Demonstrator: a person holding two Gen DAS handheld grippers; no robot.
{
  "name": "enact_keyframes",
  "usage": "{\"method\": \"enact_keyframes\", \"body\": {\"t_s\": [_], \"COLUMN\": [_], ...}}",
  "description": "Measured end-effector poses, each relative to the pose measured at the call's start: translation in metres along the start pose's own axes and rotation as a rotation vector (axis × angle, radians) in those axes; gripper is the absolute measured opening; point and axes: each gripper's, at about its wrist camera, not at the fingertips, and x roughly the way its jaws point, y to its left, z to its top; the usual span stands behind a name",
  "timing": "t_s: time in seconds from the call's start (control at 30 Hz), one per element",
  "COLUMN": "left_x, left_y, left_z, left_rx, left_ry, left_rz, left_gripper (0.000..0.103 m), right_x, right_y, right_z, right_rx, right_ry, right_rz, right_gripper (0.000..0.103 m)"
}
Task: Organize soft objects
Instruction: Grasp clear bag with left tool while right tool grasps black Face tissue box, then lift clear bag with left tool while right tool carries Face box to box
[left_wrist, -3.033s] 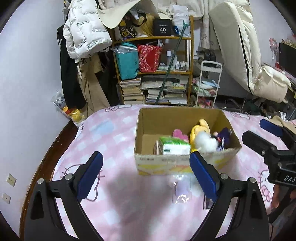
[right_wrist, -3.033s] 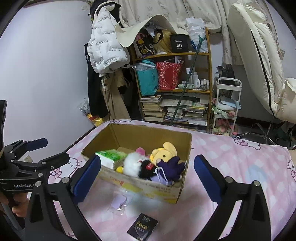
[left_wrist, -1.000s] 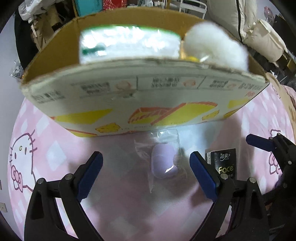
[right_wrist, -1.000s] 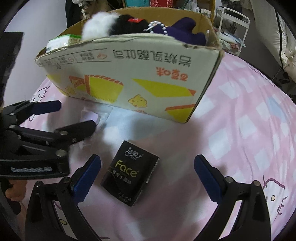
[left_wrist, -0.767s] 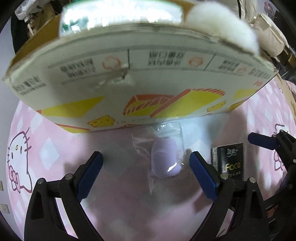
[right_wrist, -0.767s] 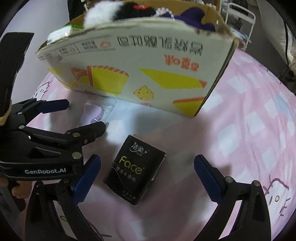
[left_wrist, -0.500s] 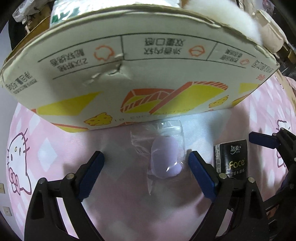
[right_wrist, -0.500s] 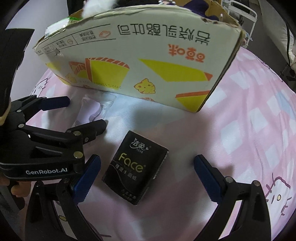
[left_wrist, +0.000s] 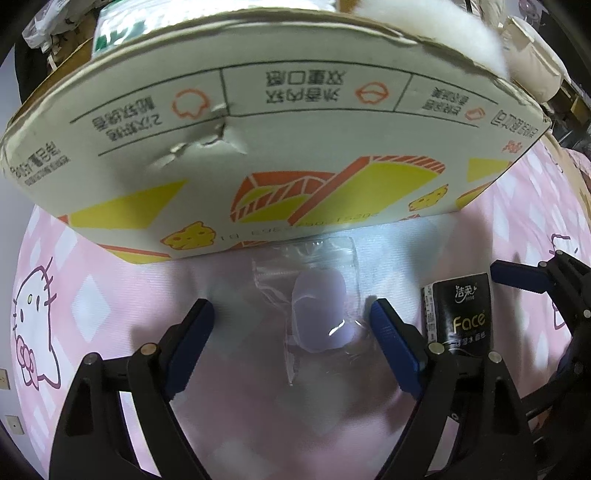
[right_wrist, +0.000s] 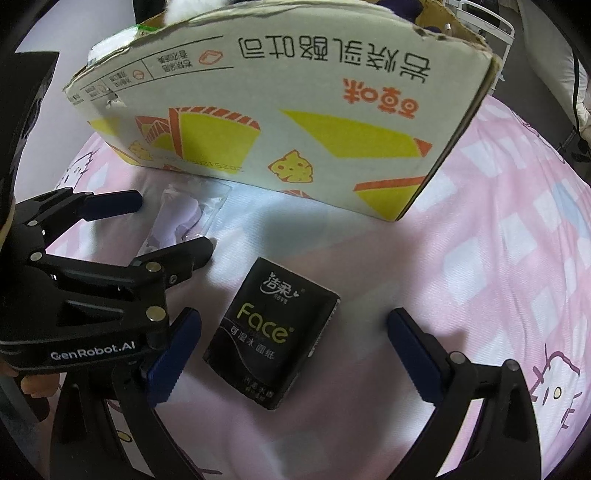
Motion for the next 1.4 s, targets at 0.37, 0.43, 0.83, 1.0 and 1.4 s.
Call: {"method": "enact_keyframes", "body": {"t_s": [0.37, 0.43, 0.83, 1.0, 1.4], "left_x": [-0.006, -0.008, -0.018, -0.033, -0.093], "left_y": [-0.005, -0.004, -0.001, 0.003, 0.014], "left_z": [-0.007, -0.011, -0.033, -0.048, -0.068], "left_rx": [-0.011, -0.020, -0.055, -0.100, -0.136], "left_ry": [0.000, -0.001, -0.017, -0.057, -0.178], "left_rz": [-0.074, -0.075, -0.049, -0.031, 0.030], "left_gripper": [0.045, 0.045, 0.044, 0.043, 0.043], "right_x": [0.002, 0.001, -0.006, -0.020, -0.086], "right_y": [0.000, 0.000, -0.016, -0.022, -0.041], "right_z": [-0.005, -0.007, -0.007, -0.007, -0.016], "right_rx": [-0.017, -0.018, 0.039, 0.055, 0.109], "right_ry": [0.022, 0.020, -0.024, -0.069, -0.234], "right_rz": [-0.046, -0.050, -0.083, -0.053, 0.002], "right_gripper": [0.096, 0.092, 0.052, 0.052, 0.052]}}
